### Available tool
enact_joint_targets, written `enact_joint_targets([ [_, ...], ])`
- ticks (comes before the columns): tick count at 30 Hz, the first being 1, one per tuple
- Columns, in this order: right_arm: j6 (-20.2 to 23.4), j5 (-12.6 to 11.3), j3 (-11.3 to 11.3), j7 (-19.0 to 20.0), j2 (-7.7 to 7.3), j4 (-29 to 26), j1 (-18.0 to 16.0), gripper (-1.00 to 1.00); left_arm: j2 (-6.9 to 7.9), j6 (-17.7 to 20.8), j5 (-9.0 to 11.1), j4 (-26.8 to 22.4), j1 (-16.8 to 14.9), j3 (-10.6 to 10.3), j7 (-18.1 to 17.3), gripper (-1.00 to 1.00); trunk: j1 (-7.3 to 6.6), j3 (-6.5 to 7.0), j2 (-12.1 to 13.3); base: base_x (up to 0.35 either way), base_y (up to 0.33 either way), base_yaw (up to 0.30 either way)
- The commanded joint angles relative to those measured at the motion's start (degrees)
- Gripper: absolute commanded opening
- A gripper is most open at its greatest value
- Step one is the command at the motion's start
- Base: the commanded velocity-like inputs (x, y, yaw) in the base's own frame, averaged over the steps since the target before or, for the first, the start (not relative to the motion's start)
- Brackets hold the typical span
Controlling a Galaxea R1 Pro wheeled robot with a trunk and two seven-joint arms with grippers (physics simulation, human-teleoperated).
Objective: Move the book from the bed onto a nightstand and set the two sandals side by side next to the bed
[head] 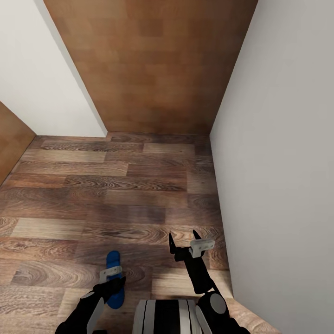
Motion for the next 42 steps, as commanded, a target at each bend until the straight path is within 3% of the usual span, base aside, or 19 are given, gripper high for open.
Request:
enact_joint_targets([
  [1,-0.22,-0.43,0.14,-0.25,-0.03,0.02,-0.03,1.0,-0.07,0.39,0.15,-0.12,0.0,0.34,-0.21,1.0,-0.01,-0.03,-0.01,0.0,0.0,0.0],
  [9,-0.22,-0.43,0.14,-0.25,-0.03,0.02,-0.03,1.0,-0.07,0.39,0.16,-0.12,0.0,0.34,-0.22,1.0,0.17,-1.58,-0.11,0.0,0.0,0.0],
  [42,-0.22,-0.43,0.14,-0.25,-0.03,0.02,-0.03,1.0,-0.07,0.39,0.17,-0.12,0.0,0.35,-0.14,1.0,0.25,-2.25,-0.15,0.0,0.0,0.0],
])
